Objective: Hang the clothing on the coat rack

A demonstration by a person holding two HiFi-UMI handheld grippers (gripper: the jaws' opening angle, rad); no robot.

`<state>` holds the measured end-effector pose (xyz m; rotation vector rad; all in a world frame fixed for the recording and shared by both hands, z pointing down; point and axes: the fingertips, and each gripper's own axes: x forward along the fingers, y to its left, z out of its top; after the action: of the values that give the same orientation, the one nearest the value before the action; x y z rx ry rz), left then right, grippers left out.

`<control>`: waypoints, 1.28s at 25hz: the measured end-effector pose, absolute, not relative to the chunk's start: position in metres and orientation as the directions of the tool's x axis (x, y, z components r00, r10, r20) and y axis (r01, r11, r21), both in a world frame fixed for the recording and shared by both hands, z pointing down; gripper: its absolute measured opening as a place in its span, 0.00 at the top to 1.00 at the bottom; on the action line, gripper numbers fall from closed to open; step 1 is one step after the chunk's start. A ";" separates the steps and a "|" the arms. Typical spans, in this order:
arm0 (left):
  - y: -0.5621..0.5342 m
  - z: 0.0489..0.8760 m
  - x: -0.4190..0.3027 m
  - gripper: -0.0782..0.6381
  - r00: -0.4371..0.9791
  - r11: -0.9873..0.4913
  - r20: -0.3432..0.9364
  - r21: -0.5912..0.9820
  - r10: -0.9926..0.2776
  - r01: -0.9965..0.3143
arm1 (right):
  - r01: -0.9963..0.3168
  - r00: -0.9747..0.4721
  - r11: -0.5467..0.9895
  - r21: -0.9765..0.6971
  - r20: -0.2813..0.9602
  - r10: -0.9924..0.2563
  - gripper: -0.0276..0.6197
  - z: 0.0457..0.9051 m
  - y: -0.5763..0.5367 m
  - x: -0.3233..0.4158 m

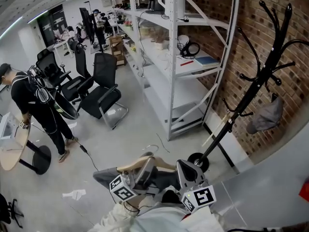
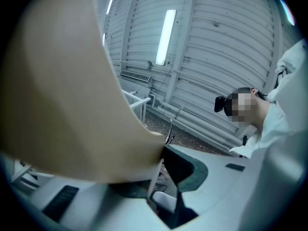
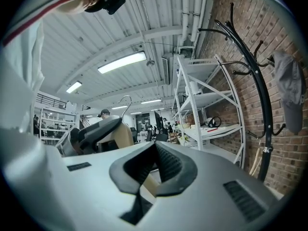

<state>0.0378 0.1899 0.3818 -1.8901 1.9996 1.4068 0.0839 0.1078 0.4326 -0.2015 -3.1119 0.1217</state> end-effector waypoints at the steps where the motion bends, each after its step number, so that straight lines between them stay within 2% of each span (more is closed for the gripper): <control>1: 0.188 0.383 0.032 0.75 -0.256 -0.160 -0.590 0.561 -0.766 -0.812 | 0.131 -0.991 0.988 -0.081 0.018 0.133 0.92 0.434 0.106 0.078; 19: 0.100 0.387 -0.130 0.75 -0.296 -0.138 -0.587 0.582 -0.754 -0.801 | 0.188 -0.982 0.977 -0.097 0.002 0.189 0.92 0.437 0.015 -0.095; 32: 0.031 0.394 -0.201 0.75 -0.265 -0.180 -0.576 0.600 -0.773 -0.780 | 0.147 -0.988 0.982 -0.119 0.018 0.150 0.92 0.448 -0.051 -0.161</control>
<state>-0.2008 0.0312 0.3944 -1.8999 2.0078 1.4785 -0.1613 -0.0508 0.4482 -0.2329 -3.1002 0.1832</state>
